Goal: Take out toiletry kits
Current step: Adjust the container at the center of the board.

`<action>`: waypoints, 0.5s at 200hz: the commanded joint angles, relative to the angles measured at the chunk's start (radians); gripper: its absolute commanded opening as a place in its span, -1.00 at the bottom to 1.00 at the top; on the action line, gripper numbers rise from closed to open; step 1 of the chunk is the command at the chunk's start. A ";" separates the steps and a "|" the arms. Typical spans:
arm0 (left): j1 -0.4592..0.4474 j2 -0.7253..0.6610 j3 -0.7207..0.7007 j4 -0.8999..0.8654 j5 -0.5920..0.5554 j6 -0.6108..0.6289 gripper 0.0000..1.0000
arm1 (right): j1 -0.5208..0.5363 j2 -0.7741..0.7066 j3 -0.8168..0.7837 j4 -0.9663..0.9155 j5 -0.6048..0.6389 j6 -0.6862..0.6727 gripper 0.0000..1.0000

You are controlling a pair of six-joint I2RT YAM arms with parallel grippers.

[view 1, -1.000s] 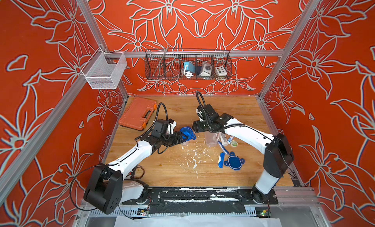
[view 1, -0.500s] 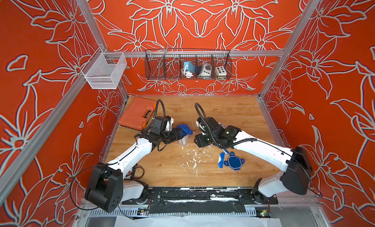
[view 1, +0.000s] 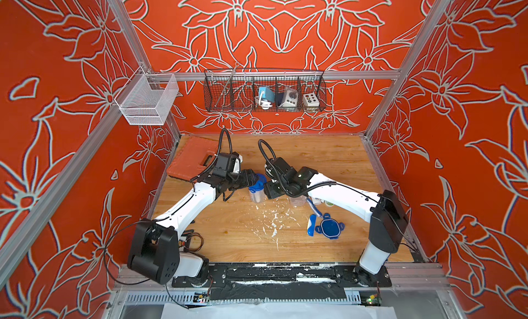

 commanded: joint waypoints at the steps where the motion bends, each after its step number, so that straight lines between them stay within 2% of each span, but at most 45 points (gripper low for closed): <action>1: 0.004 0.013 -0.008 -0.026 -0.003 0.039 0.44 | -0.026 0.030 0.060 -0.061 0.068 -0.004 0.26; 20: 0.004 -0.011 -0.029 -0.030 -0.001 0.046 0.43 | -0.045 0.057 0.100 -0.076 0.074 -0.007 0.25; 58: 0.004 -0.069 -0.090 -0.019 0.073 0.035 0.42 | -0.069 0.134 0.217 -0.109 0.042 -0.030 0.25; 100: 0.004 -0.065 -0.103 0.020 0.148 0.015 0.42 | -0.079 0.219 0.342 -0.154 0.006 -0.040 0.22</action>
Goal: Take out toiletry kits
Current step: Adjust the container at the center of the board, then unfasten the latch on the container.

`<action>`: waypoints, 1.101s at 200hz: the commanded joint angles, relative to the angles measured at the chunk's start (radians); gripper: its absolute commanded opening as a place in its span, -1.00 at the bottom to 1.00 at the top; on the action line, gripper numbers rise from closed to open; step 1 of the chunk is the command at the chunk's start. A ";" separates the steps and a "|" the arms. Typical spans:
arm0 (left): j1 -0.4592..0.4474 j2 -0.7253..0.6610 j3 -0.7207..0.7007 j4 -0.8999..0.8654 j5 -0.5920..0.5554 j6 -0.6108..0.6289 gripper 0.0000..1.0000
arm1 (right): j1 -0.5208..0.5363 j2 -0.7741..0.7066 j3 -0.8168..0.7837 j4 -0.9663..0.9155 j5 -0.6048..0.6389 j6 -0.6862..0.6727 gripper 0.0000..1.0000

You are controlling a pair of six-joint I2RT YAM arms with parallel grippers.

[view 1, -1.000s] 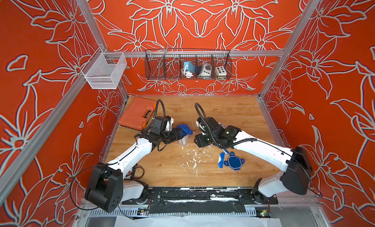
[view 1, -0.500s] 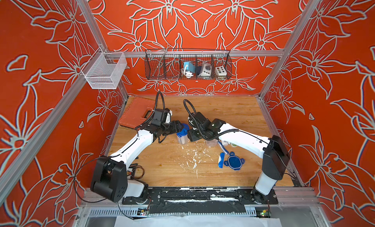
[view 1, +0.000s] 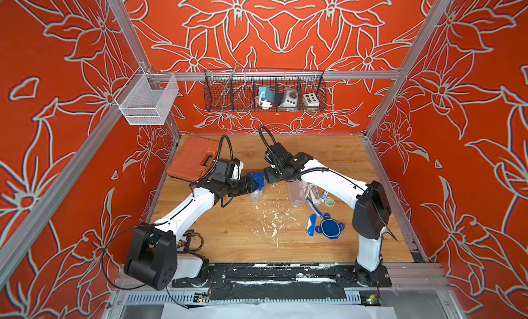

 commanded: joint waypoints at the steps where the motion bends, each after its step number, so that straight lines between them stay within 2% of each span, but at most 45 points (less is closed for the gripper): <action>1: 0.003 0.000 -0.007 0.006 0.060 -0.001 0.42 | -0.002 0.034 0.061 -0.052 -0.018 -0.015 0.22; 20: 0.003 0.016 0.010 0.022 0.077 -0.011 0.42 | -0.009 0.025 0.064 -0.060 -0.032 -0.015 0.20; 47: 0.006 0.006 0.047 -0.034 0.003 -0.012 0.48 | -0.026 -0.079 -0.055 0.009 -0.082 0.002 0.14; 65: 0.022 -0.032 0.043 -0.066 -0.035 -0.012 0.54 | -0.050 -0.178 -0.190 0.126 -0.208 0.032 0.05; 88: 0.052 -0.083 0.036 -0.092 -0.059 -0.017 0.57 | -0.066 -0.281 -0.358 0.341 -0.454 0.073 -0.18; 111: 0.081 -0.091 0.059 -0.077 -0.064 -0.018 0.61 | -0.067 -0.339 -0.522 0.622 -0.606 0.228 -0.32; 141: 0.083 -0.017 0.079 -0.033 -0.042 -0.008 0.56 | -0.083 -0.315 -0.675 0.996 -0.723 0.441 -0.34; 176: 0.083 0.044 0.074 0.008 -0.004 0.007 0.49 | -0.108 -0.251 -0.758 1.218 -0.784 0.572 -0.24; 205: 0.083 0.052 0.063 0.021 0.000 0.007 0.47 | -0.145 -0.202 -0.833 1.403 -0.816 0.674 -0.02; 220: 0.083 0.060 0.052 0.020 -0.006 0.003 0.44 | -0.145 -0.169 -0.834 1.459 -0.844 0.702 0.02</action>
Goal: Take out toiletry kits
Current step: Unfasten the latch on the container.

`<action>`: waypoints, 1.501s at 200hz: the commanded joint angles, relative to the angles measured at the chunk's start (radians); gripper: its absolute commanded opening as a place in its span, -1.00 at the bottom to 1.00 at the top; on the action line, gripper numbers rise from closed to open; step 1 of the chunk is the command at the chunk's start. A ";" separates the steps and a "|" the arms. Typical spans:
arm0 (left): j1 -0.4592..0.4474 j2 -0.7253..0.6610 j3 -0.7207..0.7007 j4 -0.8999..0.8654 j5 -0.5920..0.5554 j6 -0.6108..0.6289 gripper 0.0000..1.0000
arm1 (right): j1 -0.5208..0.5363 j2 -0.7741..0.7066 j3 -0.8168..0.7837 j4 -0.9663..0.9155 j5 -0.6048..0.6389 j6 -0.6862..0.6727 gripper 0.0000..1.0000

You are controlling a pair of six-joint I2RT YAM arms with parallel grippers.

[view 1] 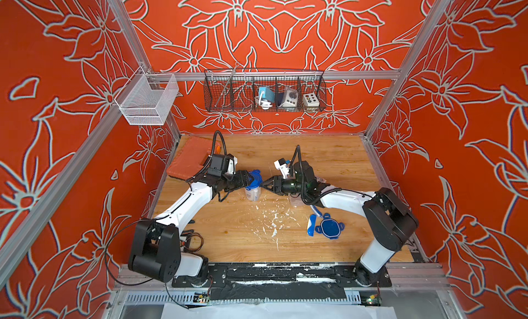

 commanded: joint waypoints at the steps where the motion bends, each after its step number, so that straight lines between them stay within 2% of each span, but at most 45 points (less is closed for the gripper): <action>1: 0.004 0.011 -0.013 0.027 0.011 0.017 0.44 | -0.011 0.046 -0.014 0.226 -0.072 0.122 0.03; 108: 0.004 0.009 -0.069 -0.010 -0.042 0.015 0.34 | -0.014 0.225 -0.016 0.573 -0.121 0.320 0.06; 149: 0.004 0.007 -0.106 0.002 -0.071 -0.010 0.29 | -0.016 0.243 -0.009 0.646 -0.146 0.364 -0.24; 206: 0.004 0.027 -0.192 0.013 -0.179 -0.087 0.14 | -0.033 0.284 -0.030 0.861 -0.165 0.491 -0.44; 254: 0.002 0.020 -0.236 0.009 -0.252 -0.092 0.07 | -0.046 0.239 -0.038 0.854 -0.189 0.479 -0.61; 280: -0.001 0.013 -0.247 0.007 -0.257 -0.085 0.08 | -0.053 0.212 -0.059 0.858 -0.189 0.479 -0.62; 292: -0.002 0.010 -0.243 0.010 -0.237 -0.085 0.14 | -0.060 0.176 -0.072 0.750 -0.184 0.422 -0.59; 300: -0.006 0.007 -0.232 0.010 -0.222 -0.084 0.20 | -0.065 0.143 -0.067 0.578 -0.180 0.341 -0.54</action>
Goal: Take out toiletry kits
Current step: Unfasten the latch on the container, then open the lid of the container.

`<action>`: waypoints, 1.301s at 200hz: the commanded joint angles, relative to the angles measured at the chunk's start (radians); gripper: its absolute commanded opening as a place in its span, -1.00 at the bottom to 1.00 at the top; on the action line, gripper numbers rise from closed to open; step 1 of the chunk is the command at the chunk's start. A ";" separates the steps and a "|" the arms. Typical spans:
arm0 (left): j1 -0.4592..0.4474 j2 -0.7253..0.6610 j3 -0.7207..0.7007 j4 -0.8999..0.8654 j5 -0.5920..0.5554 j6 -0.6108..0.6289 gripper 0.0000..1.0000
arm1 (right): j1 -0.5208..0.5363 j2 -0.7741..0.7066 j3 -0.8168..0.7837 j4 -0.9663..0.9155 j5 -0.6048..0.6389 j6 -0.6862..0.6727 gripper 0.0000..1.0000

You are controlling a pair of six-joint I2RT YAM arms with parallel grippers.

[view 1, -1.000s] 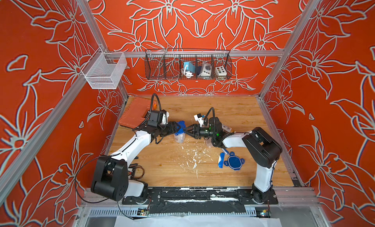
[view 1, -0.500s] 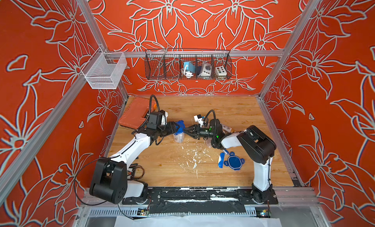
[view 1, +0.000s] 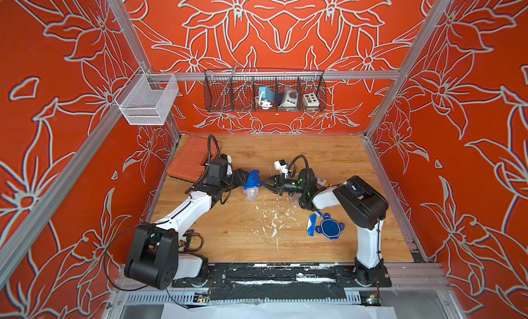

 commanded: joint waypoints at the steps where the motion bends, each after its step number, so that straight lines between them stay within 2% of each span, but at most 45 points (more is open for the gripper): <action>1: -0.005 0.050 -0.065 -0.279 -0.058 0.027 0.21 | -0.019 -0.113 -0.002 -0.182 -0.014 -0.125 -0.53; 22: -0.013 0.044 -0.006 -0.283 0.001 0.032 0.35 | -0.029 -0.225 0.083 -0.833 0.081 -0.447 -0.31; 30: -0.015 0.036 0.018 -0.282 0.018 0.034 0.38 | -0.029 -0.251 0.128 -1.002 0.128 -0.529 -0.23; 39: -0.018 0.028 0.046 -0.288 0.028 0.036 0.41 | -0.032 -0.258 0.171 -1.091 0.136 -0.571 -0.10; 54: -0.021 0.020 0.086 -0.292 0.050 0.039 0.43 | -0.036 -0.231 0.225 -1.110 0.102 -0.577 0.01; 94: -0.020 -0.003 0.153 -0.317 0.082 0.043 0.54 | -0.036 -0.112 0.376 -1.148 0.029 -0.579 0.04; 123: -0.017 -0.033 0.137 -0.316 0.054 0.039 0.59 | -0.035 -0.056 0.448 -1.145 0.007 -0.564 0.05; 204: 0.023 -0.071 0.070 -0.275 0.108 0.032 0.53 | -0.033 0.055 0.558 -1.004 -0.033 -0.446 -0.01; 260: 0.025 -0.091 0.076 -0.299 0.090 0.026 0.53 | -0.032 0.033 0.542 -0.934 -0.031 -0.395 -0.52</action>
